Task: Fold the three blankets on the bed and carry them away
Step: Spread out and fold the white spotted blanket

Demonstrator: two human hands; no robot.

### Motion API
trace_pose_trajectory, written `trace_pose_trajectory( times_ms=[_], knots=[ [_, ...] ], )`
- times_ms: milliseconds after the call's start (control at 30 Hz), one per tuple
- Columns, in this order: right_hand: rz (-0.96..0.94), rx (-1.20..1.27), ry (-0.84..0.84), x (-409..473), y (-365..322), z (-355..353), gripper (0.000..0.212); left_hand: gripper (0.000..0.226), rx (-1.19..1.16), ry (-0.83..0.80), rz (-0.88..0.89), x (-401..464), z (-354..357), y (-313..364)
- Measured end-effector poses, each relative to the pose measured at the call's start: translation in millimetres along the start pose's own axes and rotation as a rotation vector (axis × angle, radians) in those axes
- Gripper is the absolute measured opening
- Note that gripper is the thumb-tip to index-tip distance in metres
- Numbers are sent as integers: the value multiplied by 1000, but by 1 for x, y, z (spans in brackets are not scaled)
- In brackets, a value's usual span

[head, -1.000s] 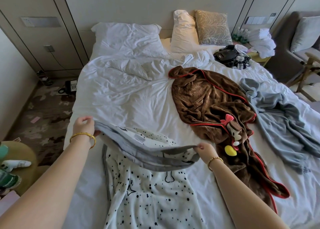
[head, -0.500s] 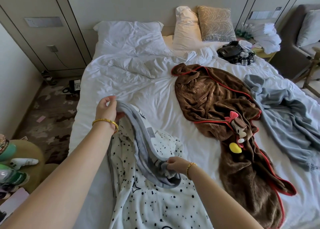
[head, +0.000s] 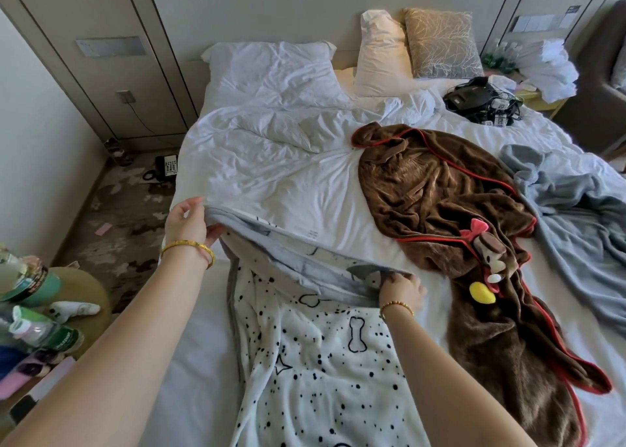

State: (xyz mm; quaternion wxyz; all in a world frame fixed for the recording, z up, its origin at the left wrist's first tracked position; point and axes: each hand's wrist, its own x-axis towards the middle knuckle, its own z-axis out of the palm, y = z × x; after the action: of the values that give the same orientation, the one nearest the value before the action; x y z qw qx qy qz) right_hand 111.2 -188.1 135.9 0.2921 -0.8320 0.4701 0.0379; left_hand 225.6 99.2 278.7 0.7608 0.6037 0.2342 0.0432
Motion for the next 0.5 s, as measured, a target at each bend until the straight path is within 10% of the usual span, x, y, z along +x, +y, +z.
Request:
trace_pose_trajectory(
  times_ms=[167,500],
  knots=[
    [17,-134,80,5,11,-11,36,11,-24,49,-23,6,-17,1],
    [-227,-97,-491,-6,2,30,31,17,24,-109,7,-7,-10,1]
  ],
)
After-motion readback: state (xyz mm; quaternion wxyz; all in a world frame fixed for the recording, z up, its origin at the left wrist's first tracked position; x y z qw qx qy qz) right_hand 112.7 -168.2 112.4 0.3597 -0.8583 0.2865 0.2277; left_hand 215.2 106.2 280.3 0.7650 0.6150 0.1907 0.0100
